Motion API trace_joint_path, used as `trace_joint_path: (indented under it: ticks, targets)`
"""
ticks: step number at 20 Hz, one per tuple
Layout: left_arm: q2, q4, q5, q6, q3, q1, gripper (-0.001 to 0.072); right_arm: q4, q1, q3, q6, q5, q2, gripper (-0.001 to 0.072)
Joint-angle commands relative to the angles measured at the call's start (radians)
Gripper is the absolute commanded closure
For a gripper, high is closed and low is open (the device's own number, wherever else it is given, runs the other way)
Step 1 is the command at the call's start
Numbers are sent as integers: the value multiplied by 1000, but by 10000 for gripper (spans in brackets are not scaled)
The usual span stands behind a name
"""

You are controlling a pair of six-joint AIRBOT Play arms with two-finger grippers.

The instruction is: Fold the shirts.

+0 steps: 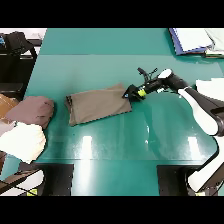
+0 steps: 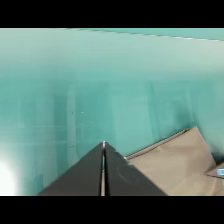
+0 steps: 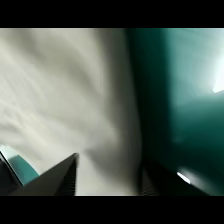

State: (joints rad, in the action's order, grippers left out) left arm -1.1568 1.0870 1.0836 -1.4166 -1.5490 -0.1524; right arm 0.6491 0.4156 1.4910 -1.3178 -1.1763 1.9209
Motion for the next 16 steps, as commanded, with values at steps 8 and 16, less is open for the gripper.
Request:
trace_joint_path:
  ticks: [8, 16]
  targets:
    - [0, 32, -2, 12, 0, 216, 684, 188, 35, 272, -46, 5, 16, 695]
    - [0, 28, -74, 10, 0, 355, 683, 409, -520, 222, -144, -76, -336, 695]
